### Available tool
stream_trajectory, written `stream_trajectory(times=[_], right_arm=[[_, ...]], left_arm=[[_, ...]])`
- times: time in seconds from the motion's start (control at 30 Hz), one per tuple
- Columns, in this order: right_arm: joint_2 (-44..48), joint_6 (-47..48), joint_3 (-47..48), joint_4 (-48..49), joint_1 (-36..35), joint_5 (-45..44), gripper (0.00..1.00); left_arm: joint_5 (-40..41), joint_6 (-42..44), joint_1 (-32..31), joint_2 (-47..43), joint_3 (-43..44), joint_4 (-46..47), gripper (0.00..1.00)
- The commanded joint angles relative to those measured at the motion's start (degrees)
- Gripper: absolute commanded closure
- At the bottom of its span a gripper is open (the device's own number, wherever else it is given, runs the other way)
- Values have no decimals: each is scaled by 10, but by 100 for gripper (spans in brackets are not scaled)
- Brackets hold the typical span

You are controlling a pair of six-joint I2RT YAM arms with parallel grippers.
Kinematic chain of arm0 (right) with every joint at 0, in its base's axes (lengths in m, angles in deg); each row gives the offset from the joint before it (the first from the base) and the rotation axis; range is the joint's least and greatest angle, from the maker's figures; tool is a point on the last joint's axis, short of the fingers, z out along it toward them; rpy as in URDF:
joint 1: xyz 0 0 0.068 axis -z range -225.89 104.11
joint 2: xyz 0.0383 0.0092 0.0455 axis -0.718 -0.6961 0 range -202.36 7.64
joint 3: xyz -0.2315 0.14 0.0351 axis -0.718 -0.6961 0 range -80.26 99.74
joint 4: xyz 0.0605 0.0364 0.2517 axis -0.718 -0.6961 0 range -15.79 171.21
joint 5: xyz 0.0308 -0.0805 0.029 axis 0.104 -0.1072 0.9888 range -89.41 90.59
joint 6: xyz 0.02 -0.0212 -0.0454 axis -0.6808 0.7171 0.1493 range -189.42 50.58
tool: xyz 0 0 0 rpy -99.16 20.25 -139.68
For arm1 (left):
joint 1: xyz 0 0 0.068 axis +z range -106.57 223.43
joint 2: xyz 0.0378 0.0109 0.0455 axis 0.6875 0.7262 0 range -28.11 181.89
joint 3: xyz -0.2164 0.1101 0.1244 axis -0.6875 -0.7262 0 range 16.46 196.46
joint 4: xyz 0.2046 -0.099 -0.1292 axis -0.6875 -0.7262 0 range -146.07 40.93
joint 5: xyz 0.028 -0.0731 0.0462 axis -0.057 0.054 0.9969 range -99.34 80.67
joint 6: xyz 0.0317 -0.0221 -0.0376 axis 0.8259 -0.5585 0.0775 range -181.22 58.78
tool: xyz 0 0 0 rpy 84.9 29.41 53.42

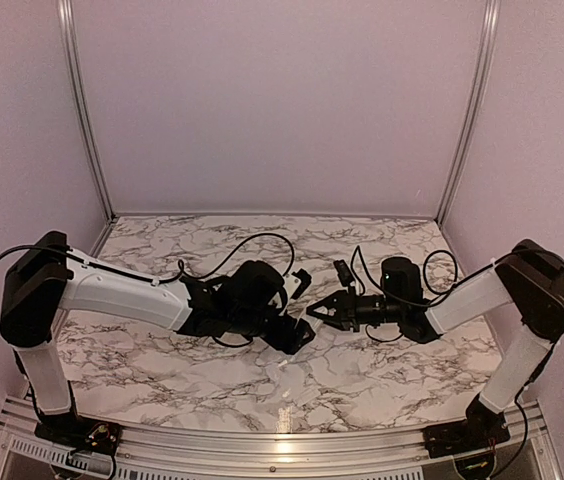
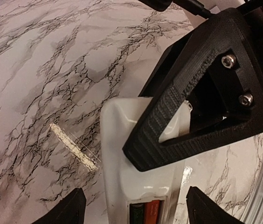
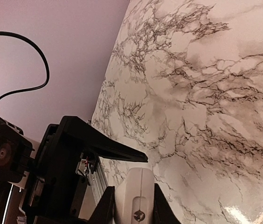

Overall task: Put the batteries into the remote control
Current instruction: Pass from the right arm to the left

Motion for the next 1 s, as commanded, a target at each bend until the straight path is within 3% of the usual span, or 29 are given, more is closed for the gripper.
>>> stream_trajectory(times=[0.0, 0.3, 0.47, 0.63, 0.97], right_arm=[[-3, -10, 16, 29, -7, -3, 98], [-3, -19, 13, 40, -7, 6, 96], [0, -10, 14, 24, -6, 12, 64], [23, 17, 11, -14, 17, 18, 43], [152, 134, -15, -181, 95, -27, 37]], left_arm=[[-3, 12, -2, 32, 32, -38, 24], [7, 38, -2, 42, 45, -63, 51], [-3, 66, -2, 32, 46, -89, 65], [-15, 118, -1, 18, 41, -153, 67], [-33, 214, -1, 74, 103, -323, 66]])
